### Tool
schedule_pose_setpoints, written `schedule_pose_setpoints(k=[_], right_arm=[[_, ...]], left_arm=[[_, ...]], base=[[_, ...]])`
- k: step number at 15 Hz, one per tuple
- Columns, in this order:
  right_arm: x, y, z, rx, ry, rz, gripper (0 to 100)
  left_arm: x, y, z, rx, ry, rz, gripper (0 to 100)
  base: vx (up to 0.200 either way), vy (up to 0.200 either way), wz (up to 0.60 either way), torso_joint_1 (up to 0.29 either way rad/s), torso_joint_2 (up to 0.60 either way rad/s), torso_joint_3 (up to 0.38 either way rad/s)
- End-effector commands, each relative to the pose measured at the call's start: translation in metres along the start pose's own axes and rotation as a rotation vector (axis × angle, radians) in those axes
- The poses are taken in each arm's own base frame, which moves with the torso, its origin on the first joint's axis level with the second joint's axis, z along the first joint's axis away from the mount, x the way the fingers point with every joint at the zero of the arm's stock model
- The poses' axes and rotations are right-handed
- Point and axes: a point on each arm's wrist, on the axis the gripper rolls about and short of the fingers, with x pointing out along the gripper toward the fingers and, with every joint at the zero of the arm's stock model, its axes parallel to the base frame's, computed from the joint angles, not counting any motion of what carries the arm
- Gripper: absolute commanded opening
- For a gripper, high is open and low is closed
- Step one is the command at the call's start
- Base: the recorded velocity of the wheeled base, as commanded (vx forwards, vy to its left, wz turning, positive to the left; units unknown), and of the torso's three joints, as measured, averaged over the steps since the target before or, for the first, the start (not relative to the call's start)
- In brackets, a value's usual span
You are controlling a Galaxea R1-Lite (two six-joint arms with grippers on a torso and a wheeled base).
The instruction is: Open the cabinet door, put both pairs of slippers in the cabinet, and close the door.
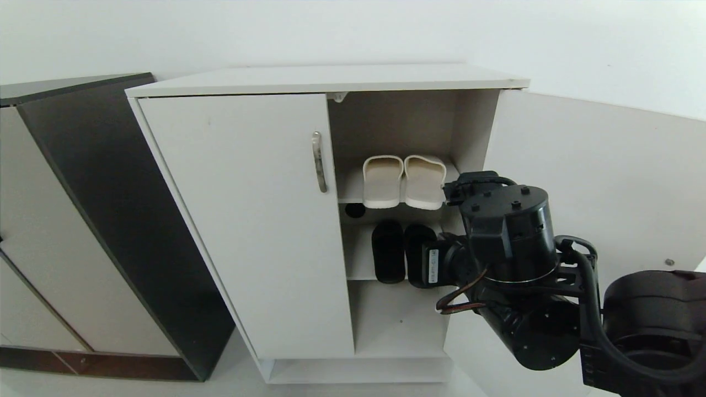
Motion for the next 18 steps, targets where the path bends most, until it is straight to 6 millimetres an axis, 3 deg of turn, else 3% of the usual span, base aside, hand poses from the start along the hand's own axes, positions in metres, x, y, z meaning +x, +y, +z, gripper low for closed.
schedule_pose_setpoints(k=[1, 13, 18], right_arm=[[0.0020, -0.0012, -0.0042, -0.002, 0.000, 0.002, 0], [0.0044, -0.0057, -0.0087, -0.022, 0.005, -0.010, 0], [0.0057, -0.0056, -0.0104, -0.026, 0.009, -0.013, 0]], left_arm=[[0.0001, 0.0000, 0.0002, 0.000, 0.000, 0.000, 0], [0.0001, 0.0000, 0.0002, -0.001, 0.000, 0.000, 0], [0.0001, 0.0000, 0.0002, -0.001, 0.000, 0.000, 0]], base=[[-0.200, 0.000, 0.00, 0.002, 0.01, 0.002], [-0.200, 0.000, 0.00, 0.003, 0.00, 0.002], [0.000, 0.000, 0.00, 0.000, 0.00, 0.000]])
